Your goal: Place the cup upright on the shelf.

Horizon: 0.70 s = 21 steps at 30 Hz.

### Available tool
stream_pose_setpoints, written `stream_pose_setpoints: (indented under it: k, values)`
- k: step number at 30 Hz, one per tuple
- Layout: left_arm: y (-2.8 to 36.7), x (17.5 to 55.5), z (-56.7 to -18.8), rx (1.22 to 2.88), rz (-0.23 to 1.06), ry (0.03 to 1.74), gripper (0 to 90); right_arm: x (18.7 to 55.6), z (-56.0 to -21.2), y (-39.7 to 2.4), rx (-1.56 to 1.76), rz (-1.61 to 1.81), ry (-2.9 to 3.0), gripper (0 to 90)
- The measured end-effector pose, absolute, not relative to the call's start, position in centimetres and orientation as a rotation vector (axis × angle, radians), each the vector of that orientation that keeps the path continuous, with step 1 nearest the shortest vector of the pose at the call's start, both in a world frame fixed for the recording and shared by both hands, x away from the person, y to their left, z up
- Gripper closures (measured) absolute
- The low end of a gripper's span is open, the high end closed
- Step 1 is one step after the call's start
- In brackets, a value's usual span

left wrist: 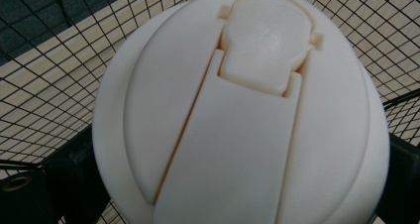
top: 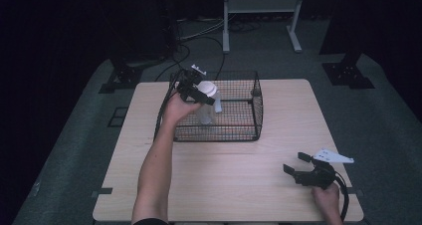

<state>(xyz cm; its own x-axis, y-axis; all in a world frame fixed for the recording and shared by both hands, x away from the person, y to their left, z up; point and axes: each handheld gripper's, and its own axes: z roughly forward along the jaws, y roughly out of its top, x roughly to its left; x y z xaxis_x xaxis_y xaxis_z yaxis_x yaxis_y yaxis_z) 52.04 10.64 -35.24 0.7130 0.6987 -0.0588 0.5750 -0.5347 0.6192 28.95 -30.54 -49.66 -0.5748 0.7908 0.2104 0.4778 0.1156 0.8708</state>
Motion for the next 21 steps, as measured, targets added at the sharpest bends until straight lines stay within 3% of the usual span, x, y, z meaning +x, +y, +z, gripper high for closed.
stream_pose_setpoints:
  k: [21]
  values:
    - [10.85, 51.36, -35.26, 2.290, 0.267, 0.960, 3.3, 29.02, -49.70, -30.39, 1.241, 1.425, 2.104, 12.9]
